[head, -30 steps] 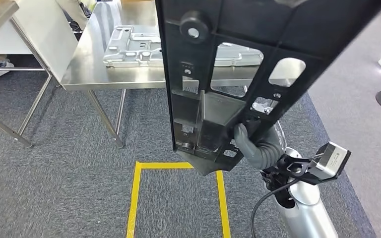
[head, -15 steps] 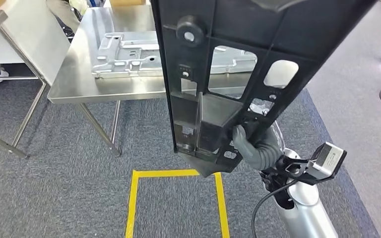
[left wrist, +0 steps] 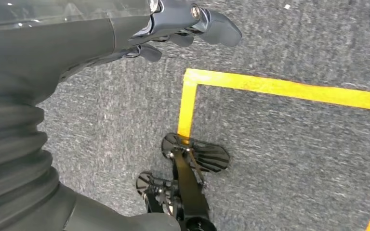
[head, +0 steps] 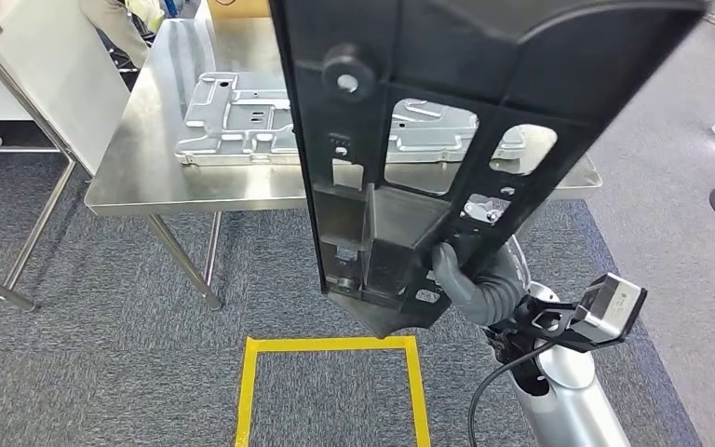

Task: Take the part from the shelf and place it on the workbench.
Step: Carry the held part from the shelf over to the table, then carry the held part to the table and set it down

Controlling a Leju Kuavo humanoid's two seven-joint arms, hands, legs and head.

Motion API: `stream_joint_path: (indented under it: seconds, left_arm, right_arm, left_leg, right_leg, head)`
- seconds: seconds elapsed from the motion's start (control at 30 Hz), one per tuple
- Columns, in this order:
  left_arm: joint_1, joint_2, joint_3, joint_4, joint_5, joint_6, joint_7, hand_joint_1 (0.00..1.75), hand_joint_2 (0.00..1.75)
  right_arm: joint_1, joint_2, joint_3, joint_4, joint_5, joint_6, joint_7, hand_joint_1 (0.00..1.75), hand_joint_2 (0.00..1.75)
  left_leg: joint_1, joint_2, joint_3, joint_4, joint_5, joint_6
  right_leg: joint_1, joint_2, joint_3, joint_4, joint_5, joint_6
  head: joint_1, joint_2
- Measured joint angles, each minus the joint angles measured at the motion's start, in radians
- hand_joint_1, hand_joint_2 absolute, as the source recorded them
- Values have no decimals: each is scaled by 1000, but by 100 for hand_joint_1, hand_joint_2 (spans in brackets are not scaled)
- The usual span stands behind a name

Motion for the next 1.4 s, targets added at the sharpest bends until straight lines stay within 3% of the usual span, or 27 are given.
stream_joint_path:
  seconds: [0.07,0.1,0.13,0.17,0.27,0.3,0.4,0.47,0.57,0.6,0.63,0.67,0.73,0.8,0.9,0.97,1.07,1.13,1.17,1.23,1.3,1.33,1.4]
  left_arm:
    - [0,0,0,0,-9,0,-1,0,175]
    - [0,0,0,0,-13,0,-1,0,175]
    - [1,0,1,0,-17,-1,-1,0,175]
    - [1,0,1,0,-21,-2,-2,0,175]
    - [-2,-2,3,0,-34,-8,-3,0,175]
    - [-4,-2,4,0,-37,-9,-3,0,175]
    - [-8,-1,10,0,-43,-9,-3,0,175]
    - [-11,-1,13,0,-46,-10,-3,0,175]
    - [-12,-1,18,0,-47,-9,-5,0,175]
    - [-10,-1,19,0,-47,-9,-5,0,175]
    - [-8,-1,19,0,-48,-9,-5,0,175]
    - [-7,-1,19,0,-49,-9,-6,0,175]
    - [-4,-1,20,0,-52,-9,-6,0,175]
    - [-3,-1,22,0,-53,-10,-6,0,175]
    - [-4,-1,22,0,-54,-10,-7,0,175]
    - [-5,-1,22,0,-54,-10,-7,0,175]
    - [-7,-1,23,0,-54,-10,-8,0,175]
    - [-6,-1,23,0,-54,-10,-8,0,175]
    - [-6,-1,23,0,-54,-10,-8,0,175]
    - [-5,-2,23,0,-58,-10,-8,0,175]
    - [-6,-4,25,0,-63,-10,-9,0,175]
    - [-7,-4,25,0,-66,-10,-9,0,175]
    - [-11,-2,26,0,-69,-10,-10,0,175]
  right_arm:
    - [11,0,-8,-7,5,1,-29,175,175]
    - [16,0,-14,-11,10,2,-46,175,175]
    - [21,0,-20,-16,14,4,-63,175,175]
    - [24,0,-26,-21,18,7,-76,175,175]
    - [27,2,-42,-36,27,21,-103,175,175]
    - [28,4,-45,-40,32,25,-108,175,175]
    - [29,11,-48,-46,45,32,-116,175,175]
    - [27,19,-48,-47,51,32,-119,175,175]
    - [25,26,-47,-46,54,33,-126,175,175]
    - [26,26,-47,-46,55,33,-127,175,175]
    - [26,27,-47,-46,55,34,-128,175,175]
    - [26,27,-47,-46,55,35,-129,175,175]
    - [26,28,-46,-46,55,38,-130,175,175]
    - [25,28,-46,-47,55,40,-131,175,175]
    - [25,28,-45,-50,55,42,-132,175,175]
    - [22,28,-45,-53,55,44,-133,175,175]
    - [22,28,-45,-54,54,45,-133,175,175]
    - [24,28,-45,-54,51,48,-133,175,175]
    - [24,28,-45,-54,47,51,-133,175,175]
    - [24,28,-46,-54,35,61,-133,175,175]
    - [23,28,-46,-55,27,70,-133,175,175]
    - [23,28,-47,-57,25,72,-133,175,175]
    - [21,30,-47,-61,21,76,-132,175,175]
  left_leg:
    - [-3,-2,17,0,-17,5]
    - [-5,-4,29,0,-27,6]
    - [-7,-5,42,0,-38,6]
    - [-10,-6,57,0,-48,6]
    - [-16,-7,90,-1,-80,-1]
    - [-17,-8,97,0,-86,-6]
    - [-18,-7,103,20,-85,-23]
    - [-15,-5,66,94,-94,-35]
    - [-3,-3,-48,260,-169,-54]
    - [1,-2,-73,281,-189,-58]
    - [4,-2,-84,271,-189,-62]
    - [8,-1,-79,227,-163,-65]
    - [12,1,-48,95,-59,-66]
    - [9,4,-28,17,7,-55]
    - [6,4,-13,5,10,-32]
    - [9,2,3,-2,3,-20]
    - [6,1,24,-4,-17,-8]
    - [2,1,45,-4,-35,-7]
    - [-1,2,58,-4,-45,-7]
    - [-6,3,88,-4,-67,-9]
    - [-11,6,107,-7,-87,-16]
    - [-12,8,114,-6,-93,-21]
    - [-13,13,121,0,-95,-32]
  right_leg:
    - [0,0,-85,100,-60,3]
    - [0,0,-110,110,-78,3]
    - [1,0,-119,90,-73,0]
    - [4,0,-113,40,-42,-6]
    - [20,1,-75,-139,116,-32]
    - [23,2,-69,-167,145,-38]
    - [19,3,-47,-187,146,-49]
    - [13,2,-23,-196,137,-56]
    - [10,1,3,-199,114,-58]
    - [8,2,13,-199,105,-57]
    - [6,2,26,-199,95,-54]
    - [4,2,40,-199,84,-51]
    - [3,2,68,-197,61,-42]
    - [3,3,82,-197,43,-30]
    - [3,3,88,-186,37,-11]
    - [1,1,57,-122,31,-4]
    - [-1,0,-70,65,-34,3]
    - [-1,0,-125,105,-55,2]
    - [1,-1,-127,74,-35,-3]
    - [10,-10,-96,-57,65,-23]
    - [20,-20,-68,-153,138,-41]
    - [23,-20,-63,-172,152,-46]
    - [19,-10,-50,-181,147,-50]
  head:
    - [0,0]
    - [0,0]
    - [0,0]
    - [0,0]
    - [-1,0]
    - [-1,0]
    - [-1,0]
    - [-5,0]
    - [-8,0]
    - [-9,0]
    - [-9,0]
    - [-9,0]
    - [-9,0]
    - [-10,0]
    - [-11,0]
    - [-8,0]
    - [-6,0]
    - [-6,0]
    - [-6,0]
    - [-6,0]
    - [-9,0]
    - [-10,0]
    - [-12,0]
